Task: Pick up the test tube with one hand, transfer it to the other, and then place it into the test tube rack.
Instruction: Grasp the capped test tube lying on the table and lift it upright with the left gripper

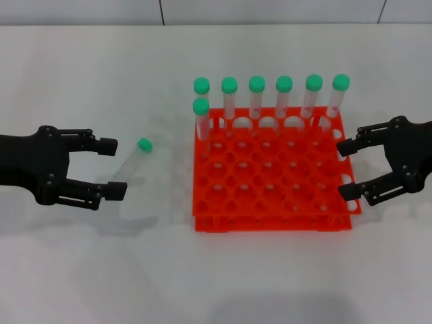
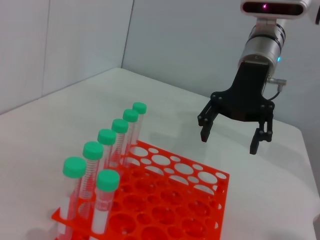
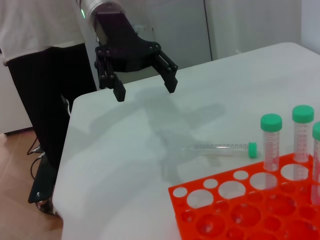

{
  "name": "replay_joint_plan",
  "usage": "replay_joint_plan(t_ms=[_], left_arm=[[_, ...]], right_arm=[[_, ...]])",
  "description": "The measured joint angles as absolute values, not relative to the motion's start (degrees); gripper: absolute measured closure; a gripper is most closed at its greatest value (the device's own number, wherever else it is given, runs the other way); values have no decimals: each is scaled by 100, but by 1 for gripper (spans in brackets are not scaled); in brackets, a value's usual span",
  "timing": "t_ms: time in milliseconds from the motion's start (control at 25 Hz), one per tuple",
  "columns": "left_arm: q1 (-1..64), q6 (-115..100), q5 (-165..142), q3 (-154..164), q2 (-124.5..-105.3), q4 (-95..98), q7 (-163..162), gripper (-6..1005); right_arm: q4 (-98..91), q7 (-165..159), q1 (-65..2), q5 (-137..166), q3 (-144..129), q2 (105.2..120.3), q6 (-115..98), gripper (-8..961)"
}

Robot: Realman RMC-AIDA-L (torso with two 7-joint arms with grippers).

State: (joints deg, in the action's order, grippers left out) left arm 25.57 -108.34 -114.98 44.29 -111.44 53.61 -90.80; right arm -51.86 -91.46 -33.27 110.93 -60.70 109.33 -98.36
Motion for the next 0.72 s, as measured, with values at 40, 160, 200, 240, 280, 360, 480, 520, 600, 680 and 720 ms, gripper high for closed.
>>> replay_joint_plan(t_ms=[40, 160, 200, 240, 280, 360, 480, 520, 600, 680, 720], left_arm=[[2558, -10834, -11498, 4429, -11144, 5362, -9084, 124], [2557, -10833, -11498, 4430, -11147, 5361, -9109, 124], [2556, -10833, -11498, 4428, -11156, 5362, -9130, 125], [2555, -10832, -11498, 4421, -11166, 5361, -9177, 125], [2557, -10830, -11498, 4415, -11177, 5362, -9250, 125], [2563, -10826, -11498, 4410, -11188, 5418, -9549, 125], [2570, -10840, -11535, 4427, -11192, 5634, -10181, 125], [2572, -10854, -11570, 4427, -11197, 5742, -10371, 125], [2577, -10894, -11646, 4429, -11212, 6006, -10812, 125], [2578, -10931, -11699, 4430, -11213, 6241, -11261, 125], [2582, -10945, -11723, 4429, -11208, 6332, -11464, 125]], right_arm=[[-5186, -9147, -3329, 11107, -6071, 10935, -9835, 123], [-5185, -9148, -3330, 11128, -6073, 10951, -9835, 123], [-5185, -9148, -3330, 11129, -6074, 10960, -9835, 124], [-5185, -9148, -3330, 11130, -6073, 10965, -9835, 124], [-5186, -9147, -3328, 11130, -6073, 10972, -9834, 124], [-5185, -9134, -3322, 11131, -6071, 10983, -9831, 124], [-5185, -9116, -3310, 11133, -6075, 10995, -9786, 124], [-5185, -9114, -3301, 11134, -6075, 10996, -9757, 125], [-5185, -9108, -3292, 11134, -6075, 10997, -9708, 125], [-5185, -9107, -3291, 11136, -6075, 10998, -9678, 125], [-5185, -9106, -3290, 11143, -6074, 11000, -9607, 125]])
